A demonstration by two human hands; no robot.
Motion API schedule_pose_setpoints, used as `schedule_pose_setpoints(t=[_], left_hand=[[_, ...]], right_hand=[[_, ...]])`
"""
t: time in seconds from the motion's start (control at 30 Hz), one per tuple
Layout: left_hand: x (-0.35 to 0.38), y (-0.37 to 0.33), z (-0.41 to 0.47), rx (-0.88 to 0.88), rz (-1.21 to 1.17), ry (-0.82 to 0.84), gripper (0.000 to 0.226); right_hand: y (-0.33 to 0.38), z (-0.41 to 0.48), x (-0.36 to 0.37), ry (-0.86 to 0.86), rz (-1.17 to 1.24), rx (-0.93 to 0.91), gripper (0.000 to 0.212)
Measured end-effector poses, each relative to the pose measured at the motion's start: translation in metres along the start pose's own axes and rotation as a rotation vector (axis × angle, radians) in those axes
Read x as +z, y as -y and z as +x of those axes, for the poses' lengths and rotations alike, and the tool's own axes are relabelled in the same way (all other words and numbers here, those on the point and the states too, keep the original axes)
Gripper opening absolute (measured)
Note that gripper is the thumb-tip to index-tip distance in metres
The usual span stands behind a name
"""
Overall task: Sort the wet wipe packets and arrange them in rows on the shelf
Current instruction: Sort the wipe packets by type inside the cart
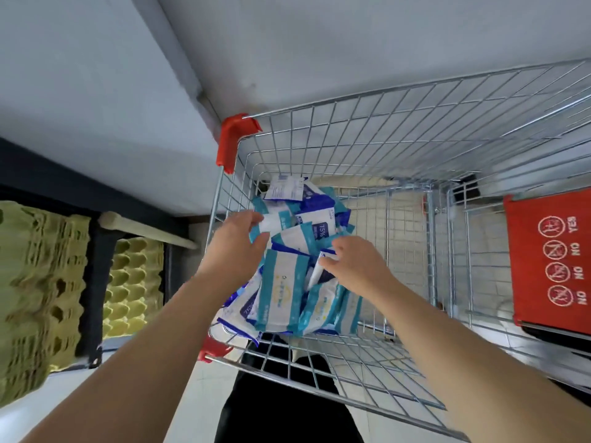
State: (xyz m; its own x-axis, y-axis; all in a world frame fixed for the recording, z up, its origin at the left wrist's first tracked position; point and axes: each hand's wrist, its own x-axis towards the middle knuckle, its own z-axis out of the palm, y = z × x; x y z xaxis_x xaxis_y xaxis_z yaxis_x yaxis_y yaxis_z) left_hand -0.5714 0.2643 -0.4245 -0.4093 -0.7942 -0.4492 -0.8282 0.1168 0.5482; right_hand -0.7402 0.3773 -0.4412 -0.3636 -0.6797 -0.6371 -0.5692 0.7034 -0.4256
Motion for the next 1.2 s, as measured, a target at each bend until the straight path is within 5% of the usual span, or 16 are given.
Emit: schedule_pose_setpoints(t=[0.13,0.2,0.5,0.7,0.93,1.07,1.2], left_hand=[[-0.014,-0.019,0.033,0.082,0.056,-0.001,0.033],[-0.013,-0.024,0.052,0.117,0.110,0.023,0.035],[0.020,-0.013,0.126,0.170,0.282,0.224,0.042],[0.032,-0.002,0.144,0.174,0.431,0.274,0.018],[0.019,-0.016,0.131,0.124,0.259,0.201,0.017],[0.019,-0.016,0.123,0.023,0.241,0.330,0.013],[0.030,-0.012,0.126,-0.072,0.191,0.366,0.010]], right_hand=[[0.013,0.014,-0.023,-0.045,0.102,-0.055,0.017],[0.014,0.025,-0.030,-0.077,0.157,-0.025,0.034],[-0.002,0.082,-0.029,-0.112,0.216,0.051,0.037],[-0.010,0.109,-0.013,-0.017,0.150,0.066,0.038],[-0.015,0.135,-0.044,-0.125,0.463,0.203,0.022],[-0.011,0.150,-0.049,-0.100,0.534,0.290,0.017],[-0.001,0.158,-0.043,0.020,0.600,0.296,0.035]])
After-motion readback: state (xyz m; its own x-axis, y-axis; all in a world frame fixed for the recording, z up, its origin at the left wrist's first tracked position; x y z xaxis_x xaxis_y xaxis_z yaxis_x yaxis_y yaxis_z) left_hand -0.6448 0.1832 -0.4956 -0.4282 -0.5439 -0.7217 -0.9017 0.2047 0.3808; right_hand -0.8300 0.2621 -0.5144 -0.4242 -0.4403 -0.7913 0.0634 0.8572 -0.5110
